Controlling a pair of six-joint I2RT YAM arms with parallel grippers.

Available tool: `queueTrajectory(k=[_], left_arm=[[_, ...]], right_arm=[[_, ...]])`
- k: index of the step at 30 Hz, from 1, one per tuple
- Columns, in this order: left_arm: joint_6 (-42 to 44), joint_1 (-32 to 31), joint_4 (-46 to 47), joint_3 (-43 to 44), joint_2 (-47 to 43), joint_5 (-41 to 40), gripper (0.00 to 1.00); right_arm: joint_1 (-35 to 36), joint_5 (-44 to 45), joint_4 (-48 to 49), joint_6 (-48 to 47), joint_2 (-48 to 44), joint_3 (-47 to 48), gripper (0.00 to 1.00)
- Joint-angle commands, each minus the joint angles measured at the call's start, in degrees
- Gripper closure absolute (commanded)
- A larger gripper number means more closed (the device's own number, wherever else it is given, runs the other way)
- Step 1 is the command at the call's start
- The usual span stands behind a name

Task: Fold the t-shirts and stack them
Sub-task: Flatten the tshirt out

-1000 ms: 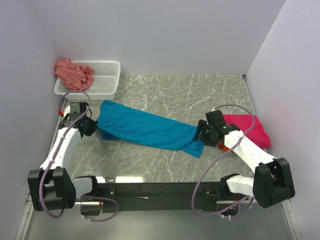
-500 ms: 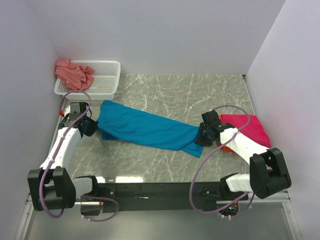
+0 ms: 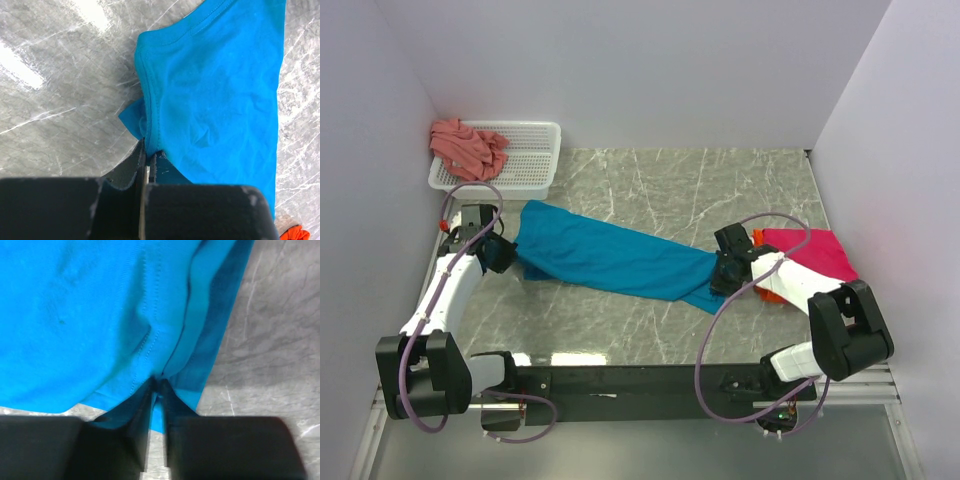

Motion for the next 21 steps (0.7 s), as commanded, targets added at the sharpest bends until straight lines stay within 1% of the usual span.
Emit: queueTrajectory(k=[1, 3, 4, 8, 13, 18, 19, 21], left_arm=[[1.0, 0.1, 0.4, 1.6, -0.1, 0.6, 0.99], [1.2, 0.2, 0.0, 2.0, -0.8, 0.4, 0.99], [1.3, 0.1, -0.1, 2.0, -1.0, 0.4, 0.99], [1.5, 0.1, -0.8, 3.4, -2.9, 0.4, 0.99], [2.0, 0.1, -2.4, 7.5, -6.1, 1.1, 0.99], [1.1, 0.2, -2.7, 16.5, -10.7, 1.8, 0.99], [0.7, 0.1, -1.6, 19.2, -11.3, 2.0, 0.99], [0.1, 0.2, -0.4, 21.9, -13.2, 3.4, 0.99]], right_arm=[[0.9, 1.6, 1.8, 0.6, 0.4, 1.0, 0.84], [1.1, 2.0, 1.5, 0.5, 0.1, 1.6, 0.89], [1.0, 2.3, 1.2, 0.4, -0.2, 2.1, 1.0], [1.0, 4.7, -0.4, 0.3, -3.8, 3.5, 1.0], [1.1, 7.2, -3.3, -0.9, -15.2, 6.4, 1.0], [1.0, 10.6, -5.9, -3.6, -26.6, 13.0, 1.0], [1.0, 12.2, -6.8, -4.1, -27.8, 16.1, 1.0], [0.9, 14.1, -7.6, -5.1, -30.8, 19.3, 1.0]])
